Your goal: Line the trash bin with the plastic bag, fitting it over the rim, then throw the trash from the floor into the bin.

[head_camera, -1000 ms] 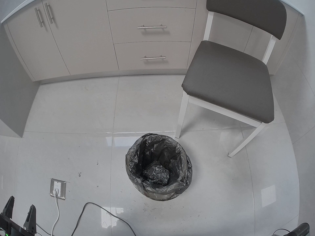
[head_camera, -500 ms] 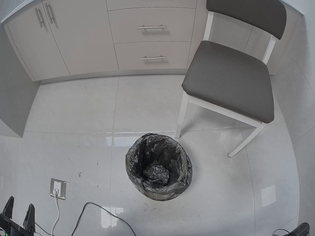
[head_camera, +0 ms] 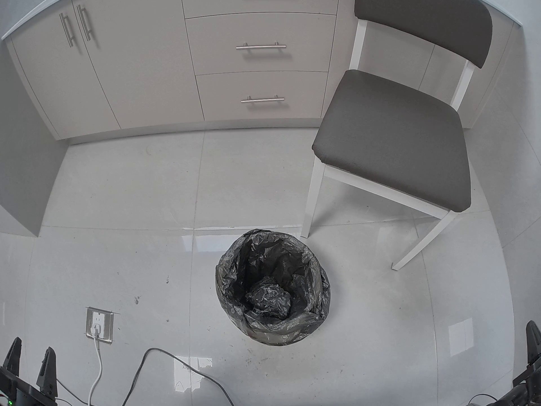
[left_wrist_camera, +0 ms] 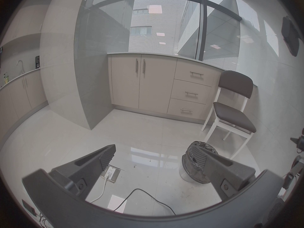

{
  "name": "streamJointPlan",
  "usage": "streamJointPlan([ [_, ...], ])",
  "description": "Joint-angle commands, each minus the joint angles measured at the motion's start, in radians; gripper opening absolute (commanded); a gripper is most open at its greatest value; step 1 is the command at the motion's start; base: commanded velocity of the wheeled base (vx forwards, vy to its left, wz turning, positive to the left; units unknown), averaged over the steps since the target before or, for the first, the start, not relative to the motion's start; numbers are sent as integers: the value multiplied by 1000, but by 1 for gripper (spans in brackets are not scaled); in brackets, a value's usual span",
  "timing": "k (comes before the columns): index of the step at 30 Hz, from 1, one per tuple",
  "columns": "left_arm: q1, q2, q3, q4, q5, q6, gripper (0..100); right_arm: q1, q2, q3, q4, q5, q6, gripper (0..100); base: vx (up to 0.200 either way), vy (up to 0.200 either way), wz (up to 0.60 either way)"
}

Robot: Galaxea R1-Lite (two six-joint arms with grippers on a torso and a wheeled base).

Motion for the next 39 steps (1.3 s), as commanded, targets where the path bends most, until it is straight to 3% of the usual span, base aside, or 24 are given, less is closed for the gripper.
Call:
streamJointPlan([
  [1, 0, -15, 0, -2, 6, -2, 100, 0, -12, 30, 30, 41, -32, 0, 0, 0, 0],
  [5, 0, -15, 0, 0, 12, -2, 100, 0, -12, 31, 50, 64, -41, 0, 0, 0, 0],
  [8, 0, -15, 0, 0, 64, -53, 100, 1, -12, 31, 50, 66, -40, 0, 0, 0, 0],
  [12, 0, -16, 1, -2, 62, -34, 100, 1, -12, 31, 50, 66, -40, 0, 0, 0, 0],
  [15, 0, -16, 1, -2, 65, 188, 100, 1, -12, 31, 50, 64, -37, 0, 0, 0, 0],
  [17, 0, -16, 1, -3, 67, 231, 100, 1, -12, 31, 50, 64, -35, 0, 0, 0, 0],
  [23, 0, -15, 20, -49, 85, 199, 100, 1, -12, 31, 50, 64, -34, 0, 0, 0, 0],
  [25, 0, -16, 20, -51, 72, 199, 100, 1, -12, 31, 50, 64, -35, 0, 0, 0, 0],
  [30, 0, -16, 49, -51, -71, 151, 100, 1, -12, 31, 50, 64, -35, 0, 0, 0, 0],
  [39, 0, -16, 50, -58, -74, 165, 100, 1, -12, 31, 50, 63, -34, 0, 0, 0, 0],
])
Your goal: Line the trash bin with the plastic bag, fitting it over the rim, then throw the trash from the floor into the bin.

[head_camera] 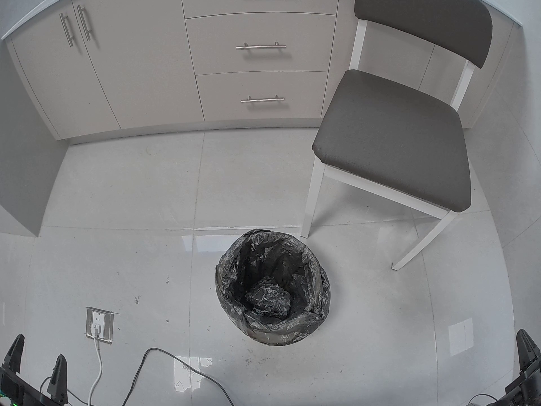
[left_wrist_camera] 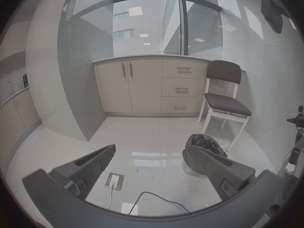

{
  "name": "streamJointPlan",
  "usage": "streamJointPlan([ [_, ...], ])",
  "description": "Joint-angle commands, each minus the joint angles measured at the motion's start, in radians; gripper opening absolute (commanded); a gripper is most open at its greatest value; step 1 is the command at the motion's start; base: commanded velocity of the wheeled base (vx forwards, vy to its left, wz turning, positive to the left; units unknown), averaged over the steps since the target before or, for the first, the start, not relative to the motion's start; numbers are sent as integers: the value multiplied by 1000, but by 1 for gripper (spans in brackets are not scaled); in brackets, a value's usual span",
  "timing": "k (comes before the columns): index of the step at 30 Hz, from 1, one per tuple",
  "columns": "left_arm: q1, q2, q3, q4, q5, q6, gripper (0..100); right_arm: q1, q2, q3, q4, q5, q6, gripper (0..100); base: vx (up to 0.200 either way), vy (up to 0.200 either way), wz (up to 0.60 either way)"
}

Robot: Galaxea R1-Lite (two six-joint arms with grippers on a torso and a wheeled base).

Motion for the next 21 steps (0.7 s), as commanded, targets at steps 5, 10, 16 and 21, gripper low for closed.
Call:
streamJointPlan([
  [5, 0, -16, 12, -1, 0, 0, 100, 0, -13, 15, -1, 0, 3, 0, 0, 0, 0],
  [10, 0, -16, 11, -1, 0, 0, 100, 0, -13, 15, 1, 0, 3, 0, 0, 0, 0],
  [16, 0, -16, 12, -1, -2, 0, 100, 0, -13, 15, -1, 0, 3, 0, 0, 0, 0],
  [21, 0, -16, 12, -1, 0, -3, 100, 0, -13, 15, -1, 0, 3, 0, 0, 0, 0],
])
